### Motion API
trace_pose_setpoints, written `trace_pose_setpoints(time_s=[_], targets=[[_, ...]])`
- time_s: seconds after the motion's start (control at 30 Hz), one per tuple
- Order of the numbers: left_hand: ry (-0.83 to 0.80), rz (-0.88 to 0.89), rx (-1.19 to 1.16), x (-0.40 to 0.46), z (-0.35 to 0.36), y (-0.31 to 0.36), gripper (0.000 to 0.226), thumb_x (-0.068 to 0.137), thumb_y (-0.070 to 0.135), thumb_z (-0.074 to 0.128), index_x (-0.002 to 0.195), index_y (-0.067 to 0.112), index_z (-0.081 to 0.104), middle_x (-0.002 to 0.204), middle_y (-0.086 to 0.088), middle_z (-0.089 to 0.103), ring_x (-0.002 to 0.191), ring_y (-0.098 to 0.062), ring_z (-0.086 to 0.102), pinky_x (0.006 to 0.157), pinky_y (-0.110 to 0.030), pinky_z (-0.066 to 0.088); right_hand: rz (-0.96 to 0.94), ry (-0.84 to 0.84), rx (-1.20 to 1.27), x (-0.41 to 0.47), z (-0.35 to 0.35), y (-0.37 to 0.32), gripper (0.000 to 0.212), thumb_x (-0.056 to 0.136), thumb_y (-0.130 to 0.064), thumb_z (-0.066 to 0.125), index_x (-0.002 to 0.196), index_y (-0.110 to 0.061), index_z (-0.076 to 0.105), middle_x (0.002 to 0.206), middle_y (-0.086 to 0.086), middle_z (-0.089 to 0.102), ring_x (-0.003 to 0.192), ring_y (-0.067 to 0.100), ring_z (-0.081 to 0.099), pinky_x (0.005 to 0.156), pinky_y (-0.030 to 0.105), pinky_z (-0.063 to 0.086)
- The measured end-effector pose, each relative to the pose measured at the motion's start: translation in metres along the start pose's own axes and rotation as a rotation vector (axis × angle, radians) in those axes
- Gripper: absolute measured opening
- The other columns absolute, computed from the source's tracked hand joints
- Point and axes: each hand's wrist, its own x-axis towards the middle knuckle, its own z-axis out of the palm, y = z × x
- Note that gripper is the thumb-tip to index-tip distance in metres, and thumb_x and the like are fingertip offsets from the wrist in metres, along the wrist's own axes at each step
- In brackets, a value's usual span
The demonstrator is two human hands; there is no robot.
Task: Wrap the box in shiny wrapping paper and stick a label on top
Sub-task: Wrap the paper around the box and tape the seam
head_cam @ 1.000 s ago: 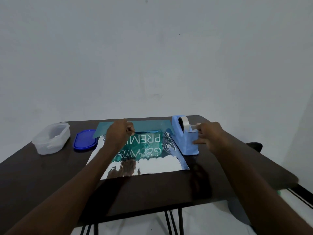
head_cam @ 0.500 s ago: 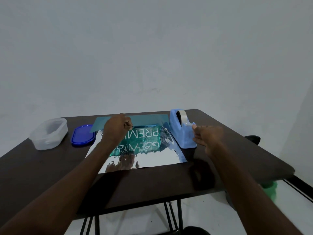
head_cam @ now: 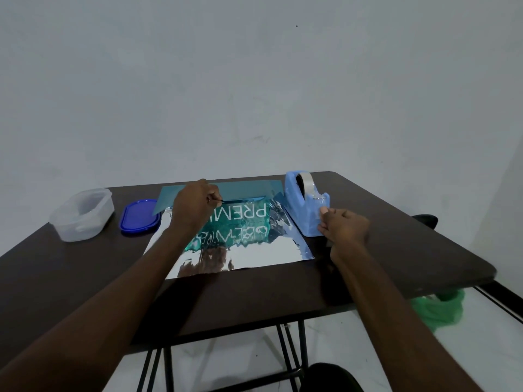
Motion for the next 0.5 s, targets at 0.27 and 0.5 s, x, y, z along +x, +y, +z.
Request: trace_pose_setpoints(time_s=[0.27, 0.5], targets=[[-0.008, 0.001, -0.014, 0.0038, -0.0005, -0.0023, 0.007, 0.078, 0.011, 0.075, 0.077, 0.018, 0.076, 0.076, 0.005, 0.065, 0.071, -0.015, 0.06, 0.066, -0.028, 0.041, -0.04, 0.119, -0.035, -0.004, 0.0093, 0.0067, 0.01, 0.08, -0.019, 0.08, 0.078, -0.014, 0.072, 0.078, 0.004, 0.073, 0.076, 0.019, 0.071, 0.071, 0.035, 0.062], [0.018, 0.002, -0.007, 0.0046, 0.0038, -0.0039, 0.006, 0.077, 0.011, 0.076, 0.077, 0.017, 0.077, 0.078, 0.001, 0.069, 0.072, -0.018, 0.062, 0.068, -0.028, 0.044, 0.006, 0.135, -0.026, -0.0094, 0.0073, 0.0099, 0.011, 0.08, -0.016, 0.08, 0.075, -0.014, 0.071, 0.08, 0.004, 0.073, 0.075, 0.015, 0.07, 0.064, 0.026, 0.057]])
